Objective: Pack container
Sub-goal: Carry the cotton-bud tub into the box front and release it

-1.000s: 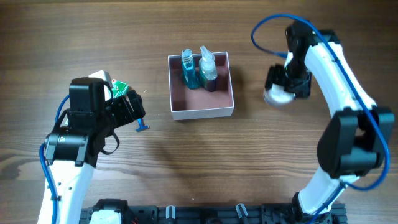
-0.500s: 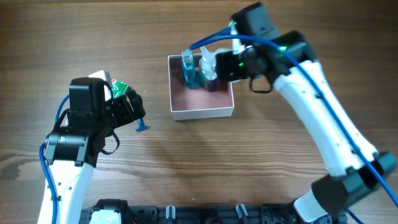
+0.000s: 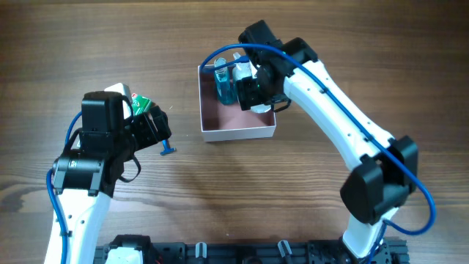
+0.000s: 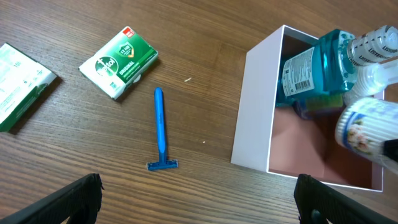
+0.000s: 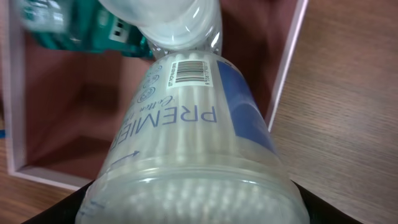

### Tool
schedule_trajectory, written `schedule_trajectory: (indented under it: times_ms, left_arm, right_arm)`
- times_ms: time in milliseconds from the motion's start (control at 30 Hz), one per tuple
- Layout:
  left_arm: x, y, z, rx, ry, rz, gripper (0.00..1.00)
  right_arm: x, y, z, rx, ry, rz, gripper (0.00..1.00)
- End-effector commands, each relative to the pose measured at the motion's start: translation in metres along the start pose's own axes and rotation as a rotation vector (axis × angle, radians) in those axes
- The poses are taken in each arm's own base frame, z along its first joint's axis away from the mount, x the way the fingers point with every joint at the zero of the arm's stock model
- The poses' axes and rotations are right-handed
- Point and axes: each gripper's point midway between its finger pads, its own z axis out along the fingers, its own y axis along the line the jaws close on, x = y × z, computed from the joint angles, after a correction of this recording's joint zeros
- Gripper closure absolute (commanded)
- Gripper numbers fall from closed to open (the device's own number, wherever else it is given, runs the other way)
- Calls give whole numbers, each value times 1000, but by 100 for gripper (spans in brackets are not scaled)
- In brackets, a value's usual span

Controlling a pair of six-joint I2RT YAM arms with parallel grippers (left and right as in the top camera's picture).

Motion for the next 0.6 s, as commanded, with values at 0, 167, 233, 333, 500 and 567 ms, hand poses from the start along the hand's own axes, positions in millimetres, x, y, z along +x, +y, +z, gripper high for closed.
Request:
schedule_trajectory:
  times_ms: [0,167,233,333,500,567]
  left_arm:
    - [-4,-7,-5,26,-10,22,0]
    - [-4,-7,-5,26,-10,22,0]
    - [-4,-7,-5,26,-10,22,0]
    - [-4,-7,-5,26,-9,22,0]
    - [-4,-7,-5,26,-10,23,0]
    - [-4,-7,-5,26,-10,22,0]
  right_arm:
    - [3,-4,22,35,45,17,96]
    - [6,-5,35,45,74,16,95]
    - [7,-7,40,56,85,16,94]
    - [10,-8,41,60,101,15,95]
    - [15,-15,39,100,116,14,96]
    - [15,-17,39,113,116,17,96]
